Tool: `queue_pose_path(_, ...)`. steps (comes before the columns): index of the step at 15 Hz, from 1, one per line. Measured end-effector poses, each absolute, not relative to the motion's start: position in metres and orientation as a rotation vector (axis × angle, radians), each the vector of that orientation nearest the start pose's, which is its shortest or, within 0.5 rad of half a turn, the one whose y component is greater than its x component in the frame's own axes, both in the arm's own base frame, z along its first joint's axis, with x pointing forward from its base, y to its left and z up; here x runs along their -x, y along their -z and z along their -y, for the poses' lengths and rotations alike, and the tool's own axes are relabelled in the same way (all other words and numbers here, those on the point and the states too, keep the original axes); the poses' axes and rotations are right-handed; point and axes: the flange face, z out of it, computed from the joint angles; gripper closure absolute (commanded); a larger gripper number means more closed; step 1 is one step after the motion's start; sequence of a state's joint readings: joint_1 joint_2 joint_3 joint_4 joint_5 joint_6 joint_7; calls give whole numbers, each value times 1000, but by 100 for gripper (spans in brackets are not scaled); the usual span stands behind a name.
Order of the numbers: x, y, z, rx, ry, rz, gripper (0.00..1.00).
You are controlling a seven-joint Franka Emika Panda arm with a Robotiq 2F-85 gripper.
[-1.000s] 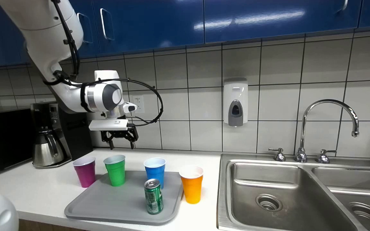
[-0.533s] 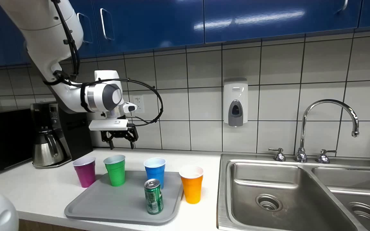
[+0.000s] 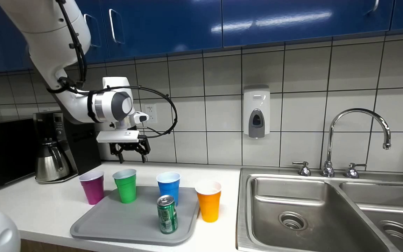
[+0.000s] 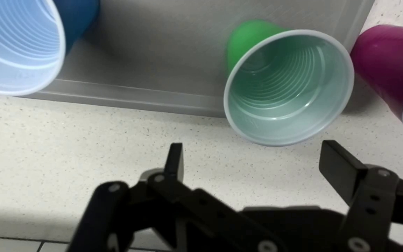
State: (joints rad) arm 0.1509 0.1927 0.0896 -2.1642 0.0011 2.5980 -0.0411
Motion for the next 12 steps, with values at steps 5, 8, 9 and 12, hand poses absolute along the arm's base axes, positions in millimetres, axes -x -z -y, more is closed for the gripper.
queue_pose_path(5,-552,-336,-195,3028,446,391,0)
queue_pose_path(8,-535,-337,-240,3043,488,368,0)
queue_pose_path(9,-529,-337,-252,3049,497,360,0)
queue_pose_path(12,-516,-337,-276,3058,518,357,0)
